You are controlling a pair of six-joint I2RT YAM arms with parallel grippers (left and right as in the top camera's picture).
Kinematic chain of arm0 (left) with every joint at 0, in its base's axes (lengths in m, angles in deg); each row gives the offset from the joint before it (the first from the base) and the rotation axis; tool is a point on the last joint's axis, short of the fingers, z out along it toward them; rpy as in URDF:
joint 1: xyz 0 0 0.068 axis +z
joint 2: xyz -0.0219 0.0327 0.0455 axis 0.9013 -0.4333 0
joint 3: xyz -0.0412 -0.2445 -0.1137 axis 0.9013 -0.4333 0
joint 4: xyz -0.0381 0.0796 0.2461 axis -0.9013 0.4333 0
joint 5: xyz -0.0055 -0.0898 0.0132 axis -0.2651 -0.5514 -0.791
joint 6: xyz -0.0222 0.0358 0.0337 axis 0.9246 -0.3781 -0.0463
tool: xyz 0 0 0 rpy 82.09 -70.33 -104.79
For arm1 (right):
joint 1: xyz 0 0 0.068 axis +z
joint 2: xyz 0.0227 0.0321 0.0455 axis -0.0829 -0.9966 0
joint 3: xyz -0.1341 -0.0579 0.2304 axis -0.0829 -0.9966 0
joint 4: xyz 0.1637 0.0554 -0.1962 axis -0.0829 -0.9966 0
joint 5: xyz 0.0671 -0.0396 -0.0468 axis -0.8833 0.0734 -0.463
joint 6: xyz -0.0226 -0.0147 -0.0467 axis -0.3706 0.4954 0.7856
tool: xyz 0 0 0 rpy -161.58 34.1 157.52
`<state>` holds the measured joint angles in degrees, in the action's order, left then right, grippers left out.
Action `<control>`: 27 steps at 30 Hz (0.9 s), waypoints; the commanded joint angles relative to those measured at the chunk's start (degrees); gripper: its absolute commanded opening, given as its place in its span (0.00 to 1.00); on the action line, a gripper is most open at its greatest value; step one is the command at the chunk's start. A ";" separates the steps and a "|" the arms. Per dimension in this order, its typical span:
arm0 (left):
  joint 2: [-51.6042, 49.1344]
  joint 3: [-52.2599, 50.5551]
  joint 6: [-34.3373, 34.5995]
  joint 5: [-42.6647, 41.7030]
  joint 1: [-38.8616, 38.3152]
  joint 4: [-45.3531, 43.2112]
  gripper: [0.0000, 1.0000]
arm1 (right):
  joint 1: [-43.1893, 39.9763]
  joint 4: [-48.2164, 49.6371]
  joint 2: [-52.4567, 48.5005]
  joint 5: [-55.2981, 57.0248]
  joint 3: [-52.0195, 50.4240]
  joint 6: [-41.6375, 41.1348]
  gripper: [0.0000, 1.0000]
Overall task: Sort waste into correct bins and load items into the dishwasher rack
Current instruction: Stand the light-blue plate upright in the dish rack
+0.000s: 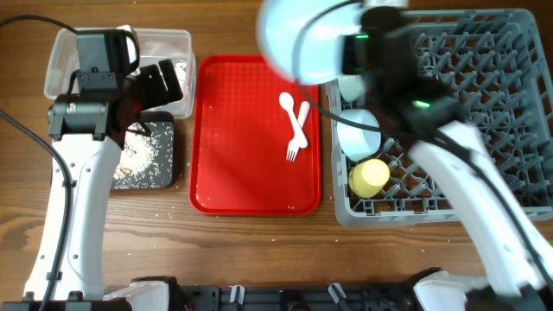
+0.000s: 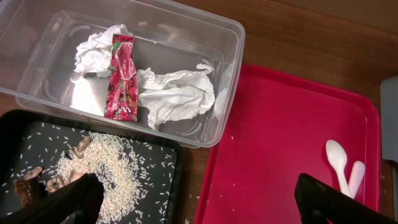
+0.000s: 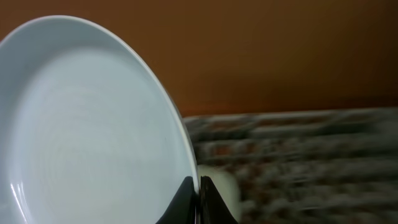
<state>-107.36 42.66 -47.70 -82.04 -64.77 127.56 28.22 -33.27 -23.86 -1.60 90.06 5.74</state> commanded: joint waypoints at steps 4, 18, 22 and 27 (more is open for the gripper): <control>-0.07 0.46 -0.92 0.55 0.35 -0.15 1.00 | -10.19 0.22 -2.58 27.12 -1.33 17.88 0.04; -0.07 0.46 -0.90 0.55 0.35 -0.15 1.00 | -14.03 14.40 -23.65 26.01 -1.33 36.28 0.04; -0.07 0.46 -0.92 0.55 0.35 -0.15 1.00 | -12.96 13.97 -23.89 19.76 -1.31 35.80 0.60; -0.07 0.46 -0.92 0.55 0.35 -0.15 1.00 | -12.33 10.78 -20.52 16.55 -1.05 31.54 0.91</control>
<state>-107.36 42.66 -47.70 -82.06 -64.77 127.56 15.63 -20.35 -47.16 19.14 88.81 39.72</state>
